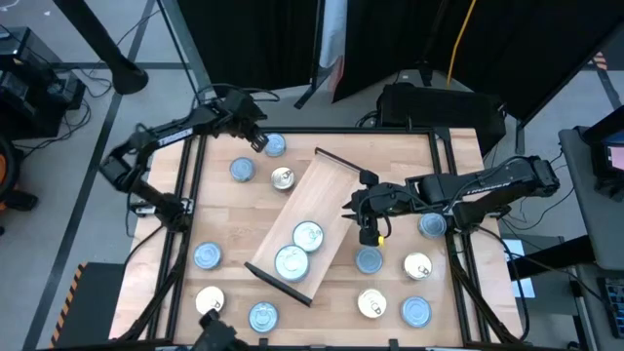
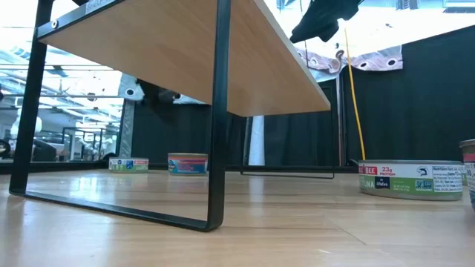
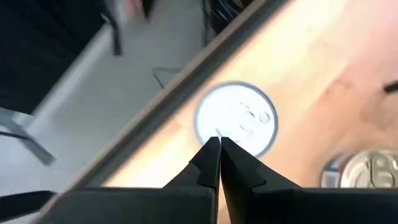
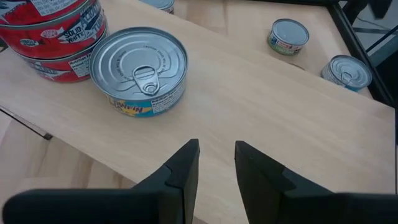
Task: Stack canned seafood by type on shelf
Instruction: Stack the light blue tuna can on top of the other light blue tuna can
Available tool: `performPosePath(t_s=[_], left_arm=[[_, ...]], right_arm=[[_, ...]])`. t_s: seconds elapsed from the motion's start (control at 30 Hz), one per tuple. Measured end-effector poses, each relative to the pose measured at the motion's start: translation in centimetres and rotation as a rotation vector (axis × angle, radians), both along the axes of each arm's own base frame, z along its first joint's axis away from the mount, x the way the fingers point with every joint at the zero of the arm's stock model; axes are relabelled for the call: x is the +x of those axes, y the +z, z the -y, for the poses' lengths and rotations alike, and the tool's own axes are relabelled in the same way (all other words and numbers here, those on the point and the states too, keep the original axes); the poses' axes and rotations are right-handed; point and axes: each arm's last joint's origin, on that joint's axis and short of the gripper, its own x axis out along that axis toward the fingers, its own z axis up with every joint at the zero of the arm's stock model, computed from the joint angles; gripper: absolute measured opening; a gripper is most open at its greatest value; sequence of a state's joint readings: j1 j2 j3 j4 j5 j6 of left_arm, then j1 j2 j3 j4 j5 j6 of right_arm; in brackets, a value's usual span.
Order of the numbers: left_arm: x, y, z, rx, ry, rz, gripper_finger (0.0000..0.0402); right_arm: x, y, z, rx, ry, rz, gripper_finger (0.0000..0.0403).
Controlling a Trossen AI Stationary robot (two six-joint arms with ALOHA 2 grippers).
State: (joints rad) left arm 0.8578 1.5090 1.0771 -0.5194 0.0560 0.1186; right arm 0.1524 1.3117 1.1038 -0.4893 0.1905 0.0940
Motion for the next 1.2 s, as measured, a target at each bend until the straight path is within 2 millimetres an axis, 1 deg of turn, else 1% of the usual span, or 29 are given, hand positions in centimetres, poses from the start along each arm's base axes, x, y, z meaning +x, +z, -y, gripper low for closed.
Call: performPosePath(t_s=[0.23, 0.37, 0.57, 0.77, 0.93, 1.2], left_arm=[[1.2, -3.6, -1.1, -0.125, -0.039, -0.026, 0.0015], [1.4, -5.0, -1.3, -0.167, -0.036, -0.061, 0.0015], [1.3, -5.5, -1.5, -0.176, -0.039, -0.075, 0.0004], [0.7, -5.6, -1.8, -0.190, -0.028, -0.091, 0.0004], [0.9, -5.6, -2.0, -0.171, -0.027, -0.076, 0.0004], [1.1, -7.1, -2.3, -0.207, -0.012, -0.108, 0.0004]], right_arm=[[-0.1, -0.1, 0.0, 0.010, -0.010, -0.013, 0.0095], [-0.1, -0.1, 0.1, 0.010, -0.012, -0.011, 0.0095], [-0.1, -0.1, 0.1, 0.010, -0.012, -0.010, 0.0095], [-0.1, -0.1, 0.1, 0.009, -0.011, -0.017, 0.0095], [-0.1, -0.2, 0.1, 0.011, -0.008, -0.023, 0.0095], [-0.1, -0.2, 0.1, 0.012, -0.007, -0.025, 0.0095]])
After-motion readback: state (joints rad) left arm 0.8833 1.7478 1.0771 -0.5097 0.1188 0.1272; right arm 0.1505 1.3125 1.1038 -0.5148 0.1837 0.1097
